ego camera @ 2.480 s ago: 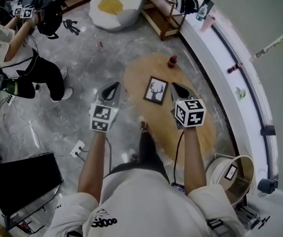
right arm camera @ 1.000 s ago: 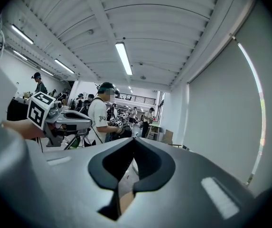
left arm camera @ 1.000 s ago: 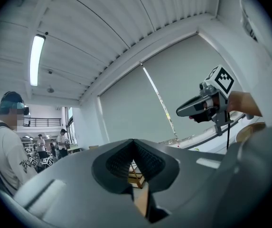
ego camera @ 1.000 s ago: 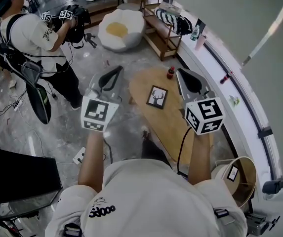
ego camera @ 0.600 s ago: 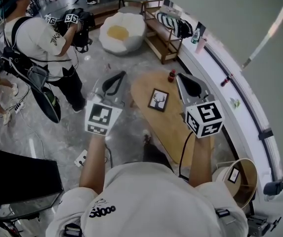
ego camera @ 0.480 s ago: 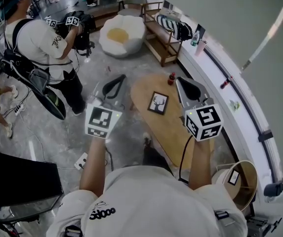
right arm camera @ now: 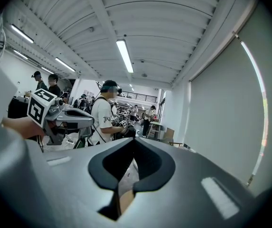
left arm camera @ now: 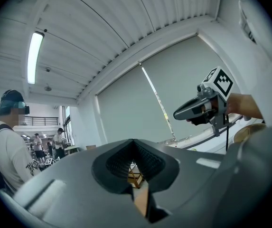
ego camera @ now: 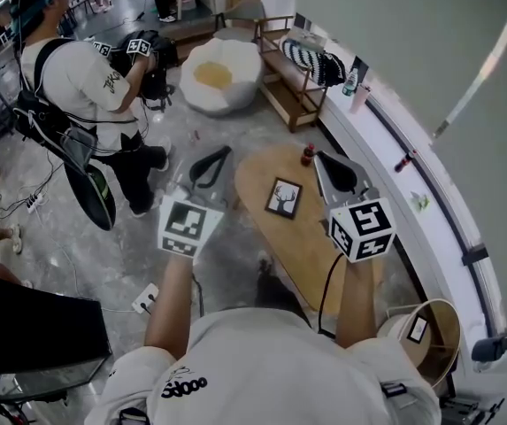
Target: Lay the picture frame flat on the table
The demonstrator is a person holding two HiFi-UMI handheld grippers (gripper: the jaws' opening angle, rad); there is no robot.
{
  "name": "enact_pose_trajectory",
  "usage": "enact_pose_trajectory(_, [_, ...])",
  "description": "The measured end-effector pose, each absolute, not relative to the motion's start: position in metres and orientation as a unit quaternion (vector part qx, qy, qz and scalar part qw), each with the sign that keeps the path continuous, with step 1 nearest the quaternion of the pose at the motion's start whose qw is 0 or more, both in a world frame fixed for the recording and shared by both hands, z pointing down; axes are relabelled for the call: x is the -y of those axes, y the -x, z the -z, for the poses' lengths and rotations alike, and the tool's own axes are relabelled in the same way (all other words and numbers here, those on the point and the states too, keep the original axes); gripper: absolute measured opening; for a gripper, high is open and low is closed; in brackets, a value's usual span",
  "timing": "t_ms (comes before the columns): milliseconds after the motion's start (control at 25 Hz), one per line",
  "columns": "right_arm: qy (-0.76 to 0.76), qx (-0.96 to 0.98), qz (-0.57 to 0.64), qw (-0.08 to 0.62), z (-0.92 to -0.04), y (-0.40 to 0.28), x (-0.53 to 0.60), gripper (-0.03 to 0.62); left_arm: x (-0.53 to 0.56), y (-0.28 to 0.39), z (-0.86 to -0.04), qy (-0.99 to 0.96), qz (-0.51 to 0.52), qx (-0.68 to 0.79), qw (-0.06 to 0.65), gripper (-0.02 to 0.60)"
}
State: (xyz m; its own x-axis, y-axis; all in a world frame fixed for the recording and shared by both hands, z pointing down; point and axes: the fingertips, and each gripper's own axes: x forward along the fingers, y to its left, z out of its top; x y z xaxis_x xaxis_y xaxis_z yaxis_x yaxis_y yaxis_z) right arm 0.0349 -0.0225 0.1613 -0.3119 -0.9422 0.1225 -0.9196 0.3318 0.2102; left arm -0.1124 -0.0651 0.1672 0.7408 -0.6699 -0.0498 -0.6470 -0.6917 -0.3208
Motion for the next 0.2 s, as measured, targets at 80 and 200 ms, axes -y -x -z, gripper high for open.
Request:
enact_pose_trajectory(80, [-0.575, 0.809, 0.05, 0.113, -0.164, -0.0338, 0.0245, 0.002, 0.0662, 0.1129, -0.1707, 0.919, 0.037, -0.358, 0.16, 0.009])
enact_pose_trajectory(200, [-0.573, 0.81, 0.049, 0.116, -0.1677, -0.0306, 0.0276, 0.002, 0.068, 0.1153, -0.1754, 0.919, 0.039, -0.36, 0.158, 0.009])
